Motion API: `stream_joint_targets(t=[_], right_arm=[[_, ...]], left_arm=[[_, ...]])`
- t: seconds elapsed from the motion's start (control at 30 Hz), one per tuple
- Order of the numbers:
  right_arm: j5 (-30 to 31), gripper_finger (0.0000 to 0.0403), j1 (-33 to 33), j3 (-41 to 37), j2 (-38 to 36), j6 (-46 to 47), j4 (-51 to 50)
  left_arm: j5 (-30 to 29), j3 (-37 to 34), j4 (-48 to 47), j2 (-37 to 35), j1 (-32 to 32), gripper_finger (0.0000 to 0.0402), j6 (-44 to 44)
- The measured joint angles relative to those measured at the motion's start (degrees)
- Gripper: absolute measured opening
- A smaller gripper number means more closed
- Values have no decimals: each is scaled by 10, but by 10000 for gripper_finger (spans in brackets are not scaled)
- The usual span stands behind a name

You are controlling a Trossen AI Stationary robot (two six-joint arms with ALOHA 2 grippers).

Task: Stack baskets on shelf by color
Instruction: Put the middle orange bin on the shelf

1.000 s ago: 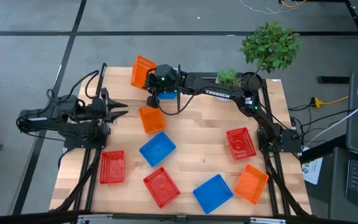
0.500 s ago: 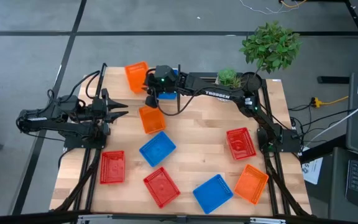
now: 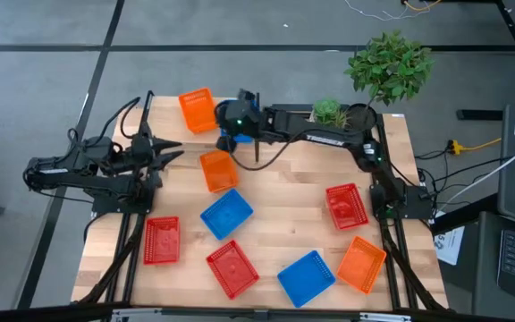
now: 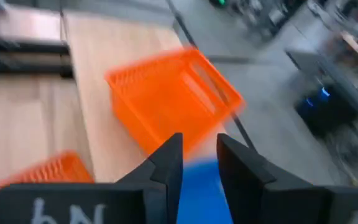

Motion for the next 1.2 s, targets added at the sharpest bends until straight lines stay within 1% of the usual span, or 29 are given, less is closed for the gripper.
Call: stream_joint_targets(t=[0.03, 0.13, 0.23, 0.3, 0.37, 0.43, 0.47, 0.53, 0.6, 0.67, 0.7, 0.77, 0.83, 0.93, 1.0, 1.1, 1.2], right_arm=[[-1, 99, 5, 0, -12, 16, -42], [-35, 99, 20, 0, -48, 74, -169], [-94, 99, 28, 1, -77, 135, -295], [-140, 99, 33, 1, -86, 172, -371], [-180, 99, 42, 1, -93, 204, -447], [-203, 99, 56, 1, -95, 226, -515], [-206, 99, 64, -2, -95, 237, -531], [-217, 99, 81, -25, -103, 235, -513], [-241, 99, 102, -44, -112, 217, -519], [-246, 99, 126, -78, -130, 210, -519], [-246, 99, 137, -102, -140, 210, -516], [-248, 99, 159, -151, -161, 224, -502], [-241, 99, 177, -209, -188, 257, -505], [-231, 99, 204, -301, -237, 321, -484], [-231, 99, 221, -362, -270, 364, -465], [-231, 99, 245, -445, -325, 424, -423], [-231, 99, 269, -521, -374, 473, -368]], left_arm=[[-7, 0, 5, 4, 0, 106, 0], [-16, 6, 27, 30, 2, 106, 13], [-23, 54, 13, 92, 14, 106, 33], [-22, 107, -32, 146, 29, 106, 36], [-22, 171, -101, 204, 55, 106, 42], [-23, 239, -180, 260, 89, 106, 41], [-22, 271, -229, 286, 110, 106, 39], [-6, 326, -315, 335, 153, 106, 37], [42, 362, -376, 376, 200, 106, 51], [81, 377, -422, 410, 246, 106, 71], [90, 378, -432, 425, 268, 106, 84], [111, 379, -428, 455, 311, 106, 112], [164, 379, -422, 482, 348, 106, 144], [255, 380, -393, 501, 394, 106, 176], [287, 380, -368, 508, 418, 106, 180], [278, 380, -336, 510, 437, 106, 181], [224, 380, -324, 509, 437, 106, 181]])
